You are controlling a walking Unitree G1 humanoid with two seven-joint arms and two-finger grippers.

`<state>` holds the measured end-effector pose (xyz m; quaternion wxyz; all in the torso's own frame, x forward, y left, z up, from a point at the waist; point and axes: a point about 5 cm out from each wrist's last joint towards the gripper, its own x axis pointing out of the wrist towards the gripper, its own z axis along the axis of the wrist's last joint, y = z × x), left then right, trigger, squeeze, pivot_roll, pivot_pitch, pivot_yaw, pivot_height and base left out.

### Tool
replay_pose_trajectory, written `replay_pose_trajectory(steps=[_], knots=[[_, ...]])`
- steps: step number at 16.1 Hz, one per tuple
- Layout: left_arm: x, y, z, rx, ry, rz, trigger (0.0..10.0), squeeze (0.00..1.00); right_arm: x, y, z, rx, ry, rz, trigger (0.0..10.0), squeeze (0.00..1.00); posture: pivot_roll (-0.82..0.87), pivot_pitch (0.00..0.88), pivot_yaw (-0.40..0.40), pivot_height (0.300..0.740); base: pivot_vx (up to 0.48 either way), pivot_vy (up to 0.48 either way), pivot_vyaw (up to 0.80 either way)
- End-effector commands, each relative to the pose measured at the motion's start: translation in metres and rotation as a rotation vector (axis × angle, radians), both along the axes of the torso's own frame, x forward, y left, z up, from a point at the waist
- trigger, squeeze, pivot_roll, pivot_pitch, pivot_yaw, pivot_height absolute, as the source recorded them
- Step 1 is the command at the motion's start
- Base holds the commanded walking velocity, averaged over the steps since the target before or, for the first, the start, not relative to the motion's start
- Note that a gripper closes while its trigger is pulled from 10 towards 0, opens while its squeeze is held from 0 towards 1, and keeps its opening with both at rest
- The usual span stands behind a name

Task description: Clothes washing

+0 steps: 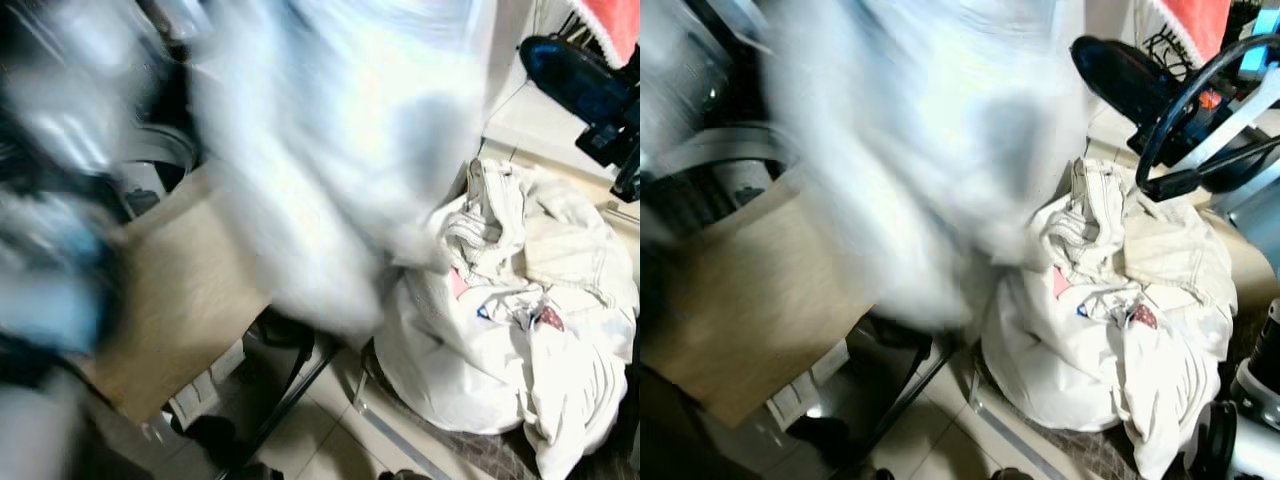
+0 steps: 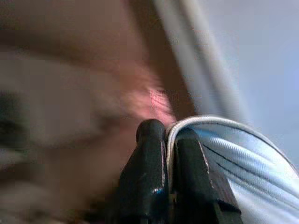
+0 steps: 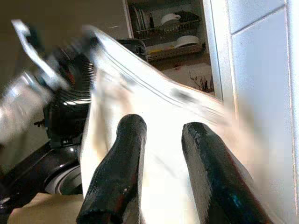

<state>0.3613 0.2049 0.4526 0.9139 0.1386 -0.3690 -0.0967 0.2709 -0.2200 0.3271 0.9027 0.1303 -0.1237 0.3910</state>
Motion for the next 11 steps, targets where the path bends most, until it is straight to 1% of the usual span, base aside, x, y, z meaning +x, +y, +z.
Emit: replay_pose_trajectory(steps=[1,2,3,4,5,6,7,8,9,10,11], knots=[[-0.018,0.013,0.030,-0.044,-0.161,0.078,0.0,0.00,0.000,0.004,0.002,-0.015,-0.018,0.002,10.0,0.00,-0.09,0.000,0.066,0.740,0.000,0.000,0.00],[-0.034,0.027,0.058,0.017,-0.280,0.241,0.0,0.00,-0.001,0.006,0.002,-0.016,-0.026,0.001,10.0,0.00,-0.09,0.000,0.078,0.740,0.000,0.000,0.00],[-0.039,0.032,0.064,0.067,-0.304,0.304,0.0,0.00,-0.003,0.008,0.001,-0.016,-0.030,0.006,10.0,0.00,-0.09,0.000,0.081,0.740,0.000,0.000,0.00],[-0.027,0.034,0.052,0.116,-0.220,0.325,0.0,0.00,-0.005,0.014,-0.004,-0.033,-0.024,0.022,10.0,0.00,-0.09,0.000,0.082,0.740,0.000,0.000,0.00],[-0.019,0.036,0.041,0.144,-0.162,0.340,0.0,0.00,-0.007,0.019,-0.007,-0.041,-0.018,0.036,10.0,0.00,-0.09,0.000,0.082,0.740,0.000,0.000,0.00],[-0.002,0.040,0.016,0.212,-0.075,0.389,0.0,0.00,-0.009,0.030,-0.014,-0.063,-0.005,0.071,10.0,0.00,-0.09,0.000,0.079,0.740,0.000,0.000,0.00],[0.009,0.041,-0.002,0.264,0.010,0.414,0.0,0.00,-0.010,0.037,-0.018,-0.076,0.005,0.091,10.0,0.00,-0.09,0.000,0.079,0.740,0.000,0.000,0.00],[0.032,0.048,-0.054,0.398,0.293,0.450,0.0,0.00,-0.011,0.055,-0.031,-0.154,0.037,0.127,10.0,0.00,-0.09,0.000,0.076,0.740,0.000,0.000,0.00],[0.039,0.055,-0.084,0.451,0.457,0.479,3.9,0.00,-0.011,0.062,-0.039,-0.204,0.057,0.139,10.0,0.00,-0.09,0.000,0.076,0.740,0.000,0.000,0.00],[0.041,0.068,-0.115,0.497,0.630,0.503,10.0,0.00,-0.011,0.070,-0.052,-0.255,0.087,0.145,10.0,0.00,-0.09,0.000,0.076,0.740,0.000,0.000,0.00],[0.040,0.073,-0.124,0.498,0.700,0.504,10.0,0.00,-0.010,0.072,-0.054,-0.266,0.095,0.144,10.0,0.00,-0.09,0.000,0.077,0.740,0.000,0.000,0.00]])
